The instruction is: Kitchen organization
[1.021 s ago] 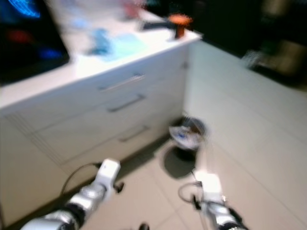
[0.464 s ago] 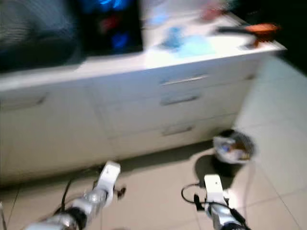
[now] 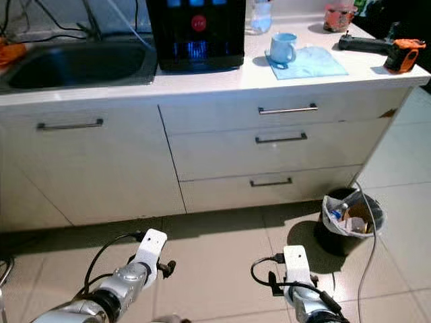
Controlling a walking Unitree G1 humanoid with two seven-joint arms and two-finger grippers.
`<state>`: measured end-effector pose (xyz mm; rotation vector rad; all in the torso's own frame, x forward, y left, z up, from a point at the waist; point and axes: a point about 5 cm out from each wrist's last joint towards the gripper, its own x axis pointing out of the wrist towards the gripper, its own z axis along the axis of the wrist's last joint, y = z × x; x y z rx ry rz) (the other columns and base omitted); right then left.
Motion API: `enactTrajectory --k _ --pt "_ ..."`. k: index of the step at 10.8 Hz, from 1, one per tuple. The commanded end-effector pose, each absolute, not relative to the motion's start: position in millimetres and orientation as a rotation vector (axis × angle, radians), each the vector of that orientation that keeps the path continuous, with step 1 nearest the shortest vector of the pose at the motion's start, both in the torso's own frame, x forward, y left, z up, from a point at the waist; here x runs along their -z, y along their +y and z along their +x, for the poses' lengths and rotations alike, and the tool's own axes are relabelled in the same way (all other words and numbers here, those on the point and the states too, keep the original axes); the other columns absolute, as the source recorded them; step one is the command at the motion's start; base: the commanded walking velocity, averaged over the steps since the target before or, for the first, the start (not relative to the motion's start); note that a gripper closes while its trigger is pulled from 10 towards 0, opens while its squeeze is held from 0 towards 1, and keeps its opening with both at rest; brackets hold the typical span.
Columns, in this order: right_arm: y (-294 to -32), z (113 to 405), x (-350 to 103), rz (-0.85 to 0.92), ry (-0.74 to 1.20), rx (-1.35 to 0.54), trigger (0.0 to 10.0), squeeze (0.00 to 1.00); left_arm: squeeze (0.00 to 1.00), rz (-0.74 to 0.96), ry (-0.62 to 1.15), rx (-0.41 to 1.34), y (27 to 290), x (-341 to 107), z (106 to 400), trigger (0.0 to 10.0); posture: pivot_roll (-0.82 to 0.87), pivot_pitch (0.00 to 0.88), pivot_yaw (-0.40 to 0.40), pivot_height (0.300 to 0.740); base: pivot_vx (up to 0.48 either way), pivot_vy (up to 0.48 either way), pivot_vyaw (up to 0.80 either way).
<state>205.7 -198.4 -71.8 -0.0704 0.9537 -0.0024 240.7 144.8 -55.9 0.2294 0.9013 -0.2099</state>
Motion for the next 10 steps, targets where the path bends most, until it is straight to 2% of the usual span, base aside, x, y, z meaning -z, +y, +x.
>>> enactTrajectory --k 1,9,10 --pt "-194.8 208.3 71.0 -0.066 0.953 -0.007 10.0 0.0 0.0 0.243 0.9 0.199 149.1 54.0 243.5 10.0 0.05 0.0 0.047 0.74 0.0 0.48 0.0" --pt "-194.5 207.8 71.1 -0.055 0.945 -0.009 10.0 0.0 0.0 0.249 0.917 0.197 150.9 56.5 239.8 10.0 0.05 0.0 0.048 0.74 0.0 0.479 0.0" --pt "-194.6 208.8 70.5 -0.051 0.941 -0.007 10.0 0.0 0.0 0.252 0.905 0.202 150.5 56.0 240.3 10.0 0.05 0.0 0.05 0.74 0.0 0.0 0.0"
